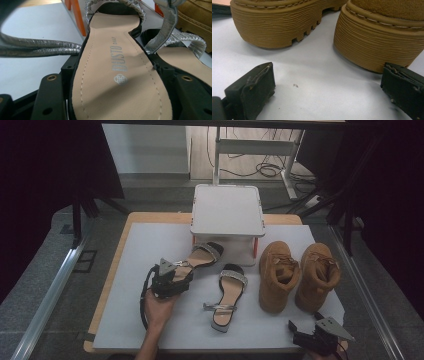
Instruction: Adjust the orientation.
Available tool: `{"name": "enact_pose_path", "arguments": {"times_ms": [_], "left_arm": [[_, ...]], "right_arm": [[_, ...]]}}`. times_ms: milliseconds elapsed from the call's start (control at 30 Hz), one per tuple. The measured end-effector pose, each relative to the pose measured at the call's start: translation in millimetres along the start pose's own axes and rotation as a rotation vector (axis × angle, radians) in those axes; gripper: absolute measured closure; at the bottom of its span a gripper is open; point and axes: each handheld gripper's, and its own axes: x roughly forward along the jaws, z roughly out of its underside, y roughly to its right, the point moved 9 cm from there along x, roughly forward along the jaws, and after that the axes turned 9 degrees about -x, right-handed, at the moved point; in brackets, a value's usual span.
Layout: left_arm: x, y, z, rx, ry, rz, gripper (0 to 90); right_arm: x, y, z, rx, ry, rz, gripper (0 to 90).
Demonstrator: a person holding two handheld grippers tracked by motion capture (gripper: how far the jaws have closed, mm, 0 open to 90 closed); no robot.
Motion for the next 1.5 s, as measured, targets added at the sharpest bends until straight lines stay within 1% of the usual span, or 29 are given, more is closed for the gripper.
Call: {"name": "enact_pose_path", "arguments": {"times_ms": [133, 300, 367, 467, 633, 800, 1000, 1033, 1067, 1100, 1167, 1300, 1400, 1500], "left_arm": [[8.4, 3.2, -4.1, 0.0, 0.001, -0.006, 39.2], [19.9, 7.5, -10.0, -0.018, 0.014, -0.003, 39.2], [24.2, 8.9, -12.0, -0.026, 0.02, -0.007, 39.2], [32.2, 11.8, -16.1, -0.033, 0.029, -0.024, 39.2], [44.9, 18.1, -23.8, -0.046, 0.036, -0.034, 39.2], [57.6, 23.8, -29.5, -0.04, 0.041, -0.069, 39.1], [71.9, 26.8, -34.0, -0.056, 0.045, -0.109, 39.2], [74.8, 26.8, -34.9, -0.065, 0.05, -0.113, 39.1], [78.3, 26.2, -35.6, -0.071, 0.055, -0.133, 39.1], [78.3, 26.2, -35.6, -0.071, 0.055, -0.133, 39.1], [83.3, 25.0, -35.8, -0.069, 0.052, -0.16, 39.1], [92.6, 23.2, -34.9, -0.082, 0.046, -0.178, 39.1], [98.0, 22.2, -35.7, -0.072, 0.042, -0.206, 39.1], [101.4, 21.6, -38.0, -0.08, 0.044, -0.217, 39.1]], "right_arm": [[-0.1, 0.1, 0.1, -0.002, -0.001, 0.0, 0.0], [-0.1, 0.1, 0.1, -0.002, 0.0, 0.0, 0.0], [-0.1, 0.1, 0.1, -0.002, -0.001, 0.0, 0.0], [-0.1, 0.1, 0.1, -0.002, 0.0, -0.001, 0.0], [-0.1, 0.1, 0.2, -0.002, 0.0, -0.001, 0.0], [-0.2, 0.1, 0.2, -0.002, 0.0, -0.002, 0.0], [-0.2, 0.1, 0.2, -0.002, 0.0, -0.003, 0.0], [-0.2, 0.2, 0.3, -0.002, 0.0, -0.002, 0.0], [-0.3, 0.1, 0.3, -0.002, 0.0, -0.003, 0.0], [-0.3, 0.1, 0.3, -0.002, 0.0, -0.003, 0.0], [-0.3, 0.1, 0.3, -0.002, 0.0, -0.003, 0.0], [-0.3, 0.2, 0.3, -0.002, 0.0, -0.003, 0.0], [-0.3, 0.2, 0.3, -0.002, 0.0, -0.003, 0.0], [-0.3, 0.2, 0.3, -0.002, 0.0, -0.004, 0.0]]}}
